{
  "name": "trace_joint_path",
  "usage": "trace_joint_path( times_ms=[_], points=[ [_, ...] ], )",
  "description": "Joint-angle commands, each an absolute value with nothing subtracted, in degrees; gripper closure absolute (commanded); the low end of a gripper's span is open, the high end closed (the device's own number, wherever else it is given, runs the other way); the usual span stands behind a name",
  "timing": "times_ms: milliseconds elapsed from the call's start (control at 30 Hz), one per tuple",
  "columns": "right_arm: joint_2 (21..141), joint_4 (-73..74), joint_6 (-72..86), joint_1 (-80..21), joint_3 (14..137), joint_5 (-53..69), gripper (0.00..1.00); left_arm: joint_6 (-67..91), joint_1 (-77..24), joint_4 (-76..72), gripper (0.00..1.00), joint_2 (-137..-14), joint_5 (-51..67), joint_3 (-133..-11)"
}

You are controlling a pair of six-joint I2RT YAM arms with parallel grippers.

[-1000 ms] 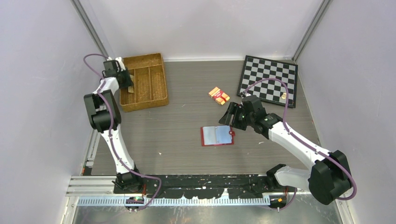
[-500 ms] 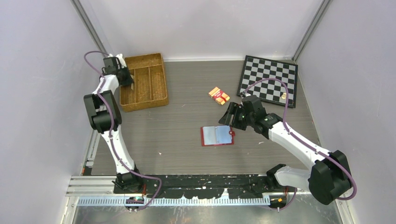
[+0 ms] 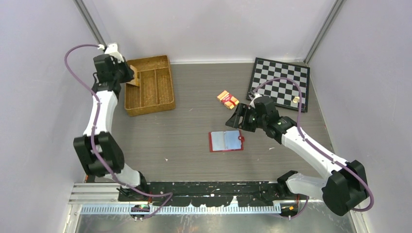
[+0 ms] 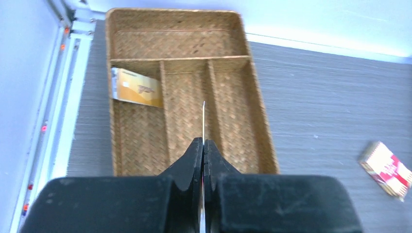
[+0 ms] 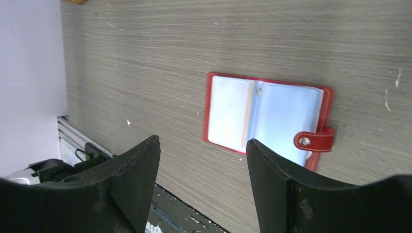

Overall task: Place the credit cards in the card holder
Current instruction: Pick up the credit card from the storage box, then insert the credit card into the card holder.

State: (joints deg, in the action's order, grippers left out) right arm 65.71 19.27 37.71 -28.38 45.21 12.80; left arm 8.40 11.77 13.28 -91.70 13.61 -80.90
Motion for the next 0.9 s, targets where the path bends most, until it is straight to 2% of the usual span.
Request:
trace_joint_path(
  times_ms=[0, 167, 367, 567, 733, 867],
  points=[
    [63.5, 15.5, 35.7, -28.2, 49.3, 17.4, 0.29, 11.4, 6.9, 10.3, 1.0, -82.2, 13.3, -74.3],
    [62.0, 12.5, 35.7, -28.2, 51.0, 23.9, 0.28, 18.6, 0.8, 10.8, 1.0, -74.9, 18.2, -69.3],
    [62.2, 11.3, 37.2, -28.4, 54.8, 29.8, 0.24, 29.7, -11.6, 5.0, 1.0, -71.0, 25.6, -65.5],
    [62.9, 6.9, 40.9, -28.6, 56.0, 31.3, 0.23, 46.0, -22.1, -13.3, 1.0, -69.8, 29.3, -58.5],
    [63.4, 3.1, 42.9, -29.0, 55.7, 32.6, 0.23, 49.4, -32.0, -19.0, 1.0, -71.4, 29.4, -57.7],
    [62.3, 2.3, 43.4, -29.0, 54.4, 31.6, 0.24, 52.4, -34.8, -24.4, 1.0, -71.6, 28.6, -56.1]
  ],
)
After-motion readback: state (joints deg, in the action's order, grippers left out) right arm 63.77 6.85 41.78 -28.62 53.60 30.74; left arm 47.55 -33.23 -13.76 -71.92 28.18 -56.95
